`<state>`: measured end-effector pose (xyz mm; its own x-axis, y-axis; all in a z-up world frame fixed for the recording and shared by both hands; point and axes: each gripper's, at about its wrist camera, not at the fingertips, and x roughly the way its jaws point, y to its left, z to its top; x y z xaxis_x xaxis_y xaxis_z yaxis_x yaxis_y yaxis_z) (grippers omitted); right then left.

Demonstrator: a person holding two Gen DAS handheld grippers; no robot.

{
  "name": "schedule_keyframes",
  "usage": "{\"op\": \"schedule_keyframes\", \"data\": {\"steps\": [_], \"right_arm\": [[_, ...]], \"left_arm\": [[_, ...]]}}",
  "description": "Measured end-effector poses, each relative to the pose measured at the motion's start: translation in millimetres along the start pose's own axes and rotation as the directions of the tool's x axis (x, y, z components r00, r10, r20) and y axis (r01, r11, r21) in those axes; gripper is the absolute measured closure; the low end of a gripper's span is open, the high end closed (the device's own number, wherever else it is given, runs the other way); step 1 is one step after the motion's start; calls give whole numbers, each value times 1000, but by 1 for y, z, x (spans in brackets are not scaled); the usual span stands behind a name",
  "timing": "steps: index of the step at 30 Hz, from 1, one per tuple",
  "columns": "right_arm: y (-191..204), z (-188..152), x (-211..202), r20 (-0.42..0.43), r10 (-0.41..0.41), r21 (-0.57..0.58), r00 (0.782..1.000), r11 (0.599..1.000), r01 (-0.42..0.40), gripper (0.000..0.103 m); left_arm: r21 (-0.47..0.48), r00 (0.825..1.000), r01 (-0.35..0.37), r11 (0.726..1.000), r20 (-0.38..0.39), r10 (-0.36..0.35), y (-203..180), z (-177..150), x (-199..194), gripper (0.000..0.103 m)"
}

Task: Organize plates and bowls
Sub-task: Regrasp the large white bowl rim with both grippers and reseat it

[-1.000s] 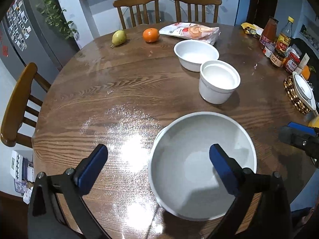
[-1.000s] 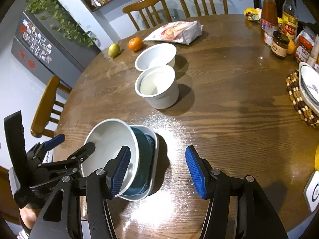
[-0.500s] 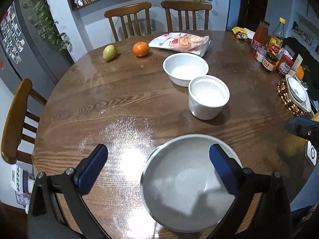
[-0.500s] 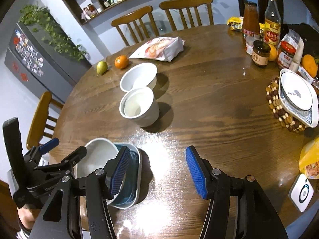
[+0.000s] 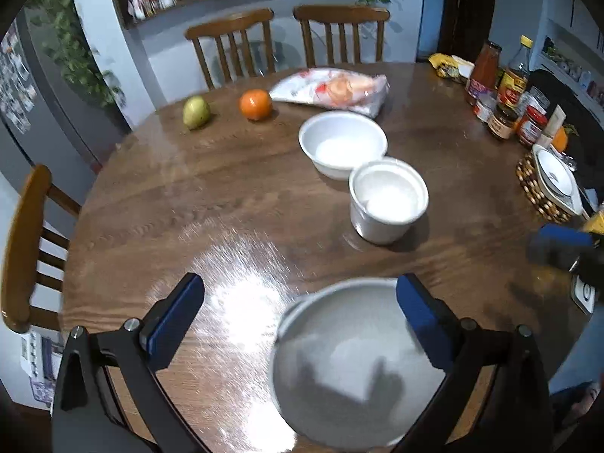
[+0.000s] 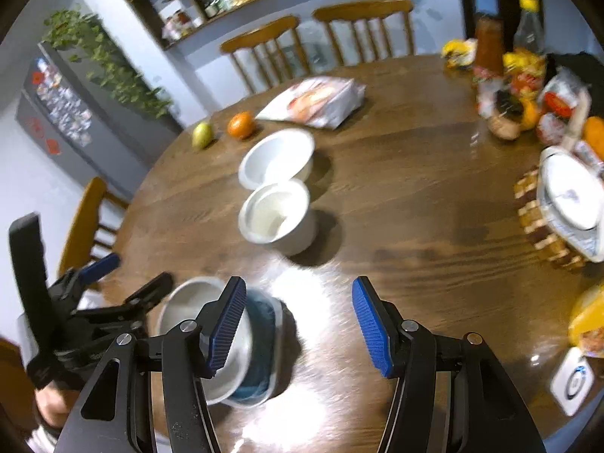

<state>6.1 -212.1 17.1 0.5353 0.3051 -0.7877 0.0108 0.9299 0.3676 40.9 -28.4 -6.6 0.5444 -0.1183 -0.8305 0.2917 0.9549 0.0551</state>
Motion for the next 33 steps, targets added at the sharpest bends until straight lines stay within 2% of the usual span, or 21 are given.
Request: {"op": "schedule_keyframes", "data": {"steps": [2,5,7,9,11,16,17,18,19,22,25,27,30,33], "right_arm": [[6,-8,13,-48,12,-20,999,1000,-13,44],[8,-18,33,-108,83,7,991,997,-83,44],[10,-23,44,-139,85,10,987,996,-84,44],[16,-28,50,-161,110,1,981,994,-112,47],[20,-30,55,-177,115,-19,977,993,-120,50],[32,-38,72,-226,106,-52,968,991,-121,70],[34,-38,75,-228,99,-60,969,991,-116,79],[36,-39,77,-232,91,-70,968,992,-110,87],[37,-39,78,-235,89,-77,968,991,-109,90],[38,-40,80,-221,50,-98,974,992,-74,93],[35,-37,66,-178,57,-81,982,994,-72,94],[28,-33,52,-149,49,-72,988,996,-60,94],[7,-27,34,-115,-8,-48,993,999,2,94],[-27,-25,20,-109,-41,20,993,999,43,94]], "left_arm": [[-2,999,18,1000,-31,-18,5,-8,6,2],[-20,996,46,999,-77,-48,12,-20,12,5],[-35,993,68,997,-97,-71,16,-29,14,13],[-45,990,73,996,-114,-77,20,-38,16,16],[-55,987,82,995,-132,-89,23,-44,20,27],[-75,977,109,991,-175,-121,24,-55,28,52],[-78,975,119,990,-179,-131,24,-56,29,57],[-79,972,134,988,-183,-147,22,-58,30,69],[-76,971,137,988,-186,-149,22,-59,32,75],[-82,972,133,988,-183,-146,21,-61,32,81],[-74,975,148,986,-159,-158,16,-54,24,83],[-38,977,157,987,-138,-161,1,-43,19,83],[40,976,187,981,-120,-181,-36,-25,21,82],[81,963,235,969,-155,-221,-68,-16,35,82]]}}
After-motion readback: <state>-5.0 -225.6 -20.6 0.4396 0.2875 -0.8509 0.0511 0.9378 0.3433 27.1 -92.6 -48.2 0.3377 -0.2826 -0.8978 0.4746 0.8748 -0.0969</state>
